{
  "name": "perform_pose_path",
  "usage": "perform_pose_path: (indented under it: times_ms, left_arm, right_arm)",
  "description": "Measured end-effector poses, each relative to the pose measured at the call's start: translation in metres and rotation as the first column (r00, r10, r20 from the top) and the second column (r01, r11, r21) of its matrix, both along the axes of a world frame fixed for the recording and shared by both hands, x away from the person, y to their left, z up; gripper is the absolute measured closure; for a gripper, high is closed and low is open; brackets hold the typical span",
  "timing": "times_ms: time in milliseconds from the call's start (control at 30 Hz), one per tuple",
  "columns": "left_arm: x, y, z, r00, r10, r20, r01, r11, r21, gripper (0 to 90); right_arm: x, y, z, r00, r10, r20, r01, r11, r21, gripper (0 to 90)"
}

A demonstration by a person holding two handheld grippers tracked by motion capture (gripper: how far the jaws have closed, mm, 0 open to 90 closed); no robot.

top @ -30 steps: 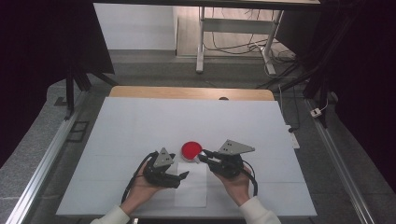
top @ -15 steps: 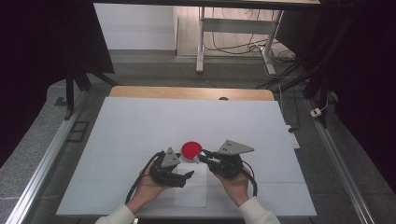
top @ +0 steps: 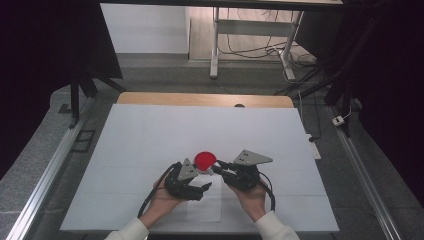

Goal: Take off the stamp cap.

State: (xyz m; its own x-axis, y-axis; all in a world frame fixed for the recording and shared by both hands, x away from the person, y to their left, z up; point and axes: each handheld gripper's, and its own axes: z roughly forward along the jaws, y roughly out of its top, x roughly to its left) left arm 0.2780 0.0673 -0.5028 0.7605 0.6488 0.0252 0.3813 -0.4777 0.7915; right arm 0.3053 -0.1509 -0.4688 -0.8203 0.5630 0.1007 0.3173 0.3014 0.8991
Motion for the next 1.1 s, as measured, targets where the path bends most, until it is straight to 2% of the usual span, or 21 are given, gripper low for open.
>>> perform_pose_path:
  times_ms: [500, 600, 1100]
  left_arm:
    - [0.003, -0.008, -0.001, 0.9999, 0.004, 0.017, -0.004, 0.9999, 0.010, 25.8]
    - [0.004, -0.010, -0.002, 0.9995, 0.011, 0.029, -0.012, 0.9996, 0.025, 26.0]
    - [0.007, -0.018, -0.005, 0.9981, 0.015, 0.059, -0.018, 0.9990, 0.041, 30.9]
  right_arm:
    - [-0.001, 0.002, -0.001, 1.0000, 0.008, 0.002, -0.008, 1.0000, -0.006, 74.8]
    - [-0.001, 0.002, -0.001, 0.9999, 0.010, 0.003, -0.010, 0.9999, -0.007, 74.8]
    - [0.000, 0.002, -0.002, 1.0000, 0.006, -0.002, -0.006, 0.9999, -0.009, 74.8]
